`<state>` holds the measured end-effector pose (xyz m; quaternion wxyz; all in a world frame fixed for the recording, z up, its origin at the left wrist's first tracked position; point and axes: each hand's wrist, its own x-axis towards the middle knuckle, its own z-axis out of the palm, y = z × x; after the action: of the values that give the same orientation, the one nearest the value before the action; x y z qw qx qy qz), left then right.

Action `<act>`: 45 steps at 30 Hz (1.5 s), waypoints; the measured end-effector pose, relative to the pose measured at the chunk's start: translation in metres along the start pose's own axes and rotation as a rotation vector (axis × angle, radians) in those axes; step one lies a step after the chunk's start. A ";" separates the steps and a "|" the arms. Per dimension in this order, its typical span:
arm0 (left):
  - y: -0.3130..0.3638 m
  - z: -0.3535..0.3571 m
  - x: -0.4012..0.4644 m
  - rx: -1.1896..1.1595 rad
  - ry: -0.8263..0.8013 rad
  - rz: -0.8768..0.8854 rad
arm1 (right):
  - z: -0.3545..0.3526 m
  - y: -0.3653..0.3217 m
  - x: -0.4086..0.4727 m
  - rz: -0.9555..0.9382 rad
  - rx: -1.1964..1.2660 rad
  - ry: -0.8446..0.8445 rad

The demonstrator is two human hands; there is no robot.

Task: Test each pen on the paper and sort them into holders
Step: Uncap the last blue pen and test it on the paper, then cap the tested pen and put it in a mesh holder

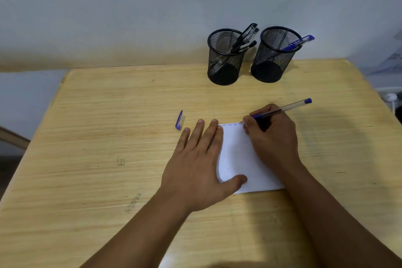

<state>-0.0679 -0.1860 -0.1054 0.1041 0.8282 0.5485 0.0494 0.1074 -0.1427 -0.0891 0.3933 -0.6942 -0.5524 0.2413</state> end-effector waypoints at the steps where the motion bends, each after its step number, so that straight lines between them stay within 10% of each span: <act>1: 0.000 0.000 0.000 -0.001 -0.003 0.000 | 0.000 0.001 0.000 0.007 0.017 0.010; 16: -0.005 -0.005 0.000 -0.132 0.050 0.015 | -0.023 -0.006 -0.006 0.129 0.398 0.045; 25: -0.025 -0.026 0.007 -0.333 0.453 -0.300 | -0.032 -0.007 -0.025 0.143 0.510 -0.003; 34: -0.049 -0.044 0.018 -0.252 0.315 -0.499 | -0.036 -0.020 -0.038 0.119 0.500 -0.066; 45: 0.001 -0.058 -0.004 -0.763 0.331 -0.345 | -0.043 -0.042 -0.046 0.052 0.428 -0.123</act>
<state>-0.0794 -0.1833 -0.0488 0.3194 0.6080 0.6304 0.3618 0.1040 -0.1956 -0.0348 0.4908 -0.5928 -0.4936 0.4051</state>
